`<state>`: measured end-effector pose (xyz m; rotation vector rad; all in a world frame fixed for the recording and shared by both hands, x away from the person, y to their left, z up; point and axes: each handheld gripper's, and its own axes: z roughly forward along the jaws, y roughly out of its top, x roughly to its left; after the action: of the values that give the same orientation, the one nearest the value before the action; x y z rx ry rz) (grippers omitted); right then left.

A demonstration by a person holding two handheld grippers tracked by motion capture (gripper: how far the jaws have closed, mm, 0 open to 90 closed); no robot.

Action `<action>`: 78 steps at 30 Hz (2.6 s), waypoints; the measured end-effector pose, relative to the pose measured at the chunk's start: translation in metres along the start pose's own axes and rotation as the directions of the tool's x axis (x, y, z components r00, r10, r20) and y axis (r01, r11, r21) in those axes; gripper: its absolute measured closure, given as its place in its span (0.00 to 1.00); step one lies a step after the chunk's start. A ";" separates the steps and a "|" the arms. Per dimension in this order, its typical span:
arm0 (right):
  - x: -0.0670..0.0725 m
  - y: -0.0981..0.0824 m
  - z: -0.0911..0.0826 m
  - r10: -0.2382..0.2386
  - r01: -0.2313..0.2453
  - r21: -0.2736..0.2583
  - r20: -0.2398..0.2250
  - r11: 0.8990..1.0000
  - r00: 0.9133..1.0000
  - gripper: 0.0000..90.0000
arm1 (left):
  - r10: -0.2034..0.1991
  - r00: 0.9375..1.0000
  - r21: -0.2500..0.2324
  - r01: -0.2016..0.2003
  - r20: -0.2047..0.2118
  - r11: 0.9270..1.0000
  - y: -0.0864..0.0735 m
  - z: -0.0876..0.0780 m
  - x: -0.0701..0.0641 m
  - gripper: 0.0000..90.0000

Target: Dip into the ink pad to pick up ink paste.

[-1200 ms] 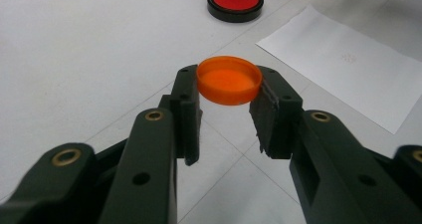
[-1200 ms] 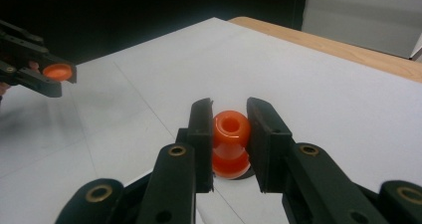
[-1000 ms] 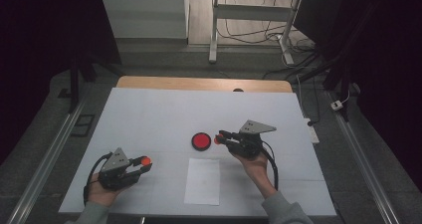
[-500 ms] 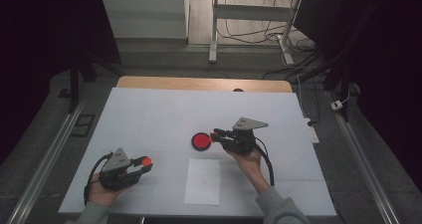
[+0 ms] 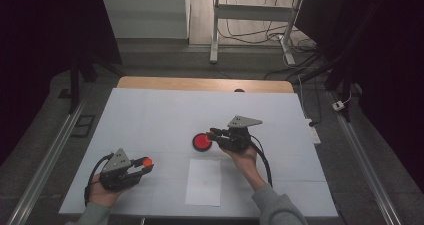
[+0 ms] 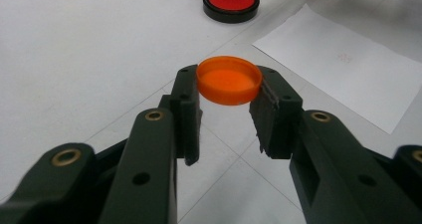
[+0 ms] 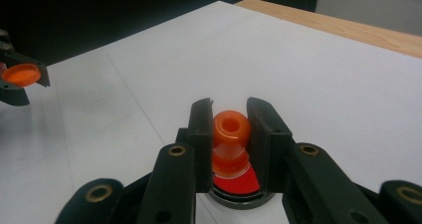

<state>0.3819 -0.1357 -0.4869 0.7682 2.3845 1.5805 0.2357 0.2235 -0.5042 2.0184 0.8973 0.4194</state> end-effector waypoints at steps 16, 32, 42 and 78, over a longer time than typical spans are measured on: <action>0.000 -0.002 0.021 -0.025 0.025 0.059 0.003 0.998 1.000 0.82 | 0.003 1.000 0.009 -0.003 0.000 1.000 -0.001 0.001 0.000 0.73; -0.002 -0.005 0.039 -0.051 0.048 0.108 0.018 0.993 0.999 0.82 | 0.004 1.000 0.011 -0.004 0.001 1.000 -0.001 0.001 0.000 0.73; -0.004 -0.009 0.048 -0.060 0.056 0.134 0.021 0.989 0.998 0.82 | 0.003 1.000 0.013 -0.003 0.004 1.000 -0.001 0.002 0.000 0.73; 0.000 -0.015 0.054 -0.115 0.103 0.172 0.057 0.980 0.992 0.82 | 0.003 1.000 0.007 -0.003 -0.004 1.000 -0.001 -0.001 -0.001 0.73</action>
<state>0.3998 -0.0969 -0.5234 0.6947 2.4898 1.3040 0.2340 0.2244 -0.5045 2.0261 0.9001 0.4225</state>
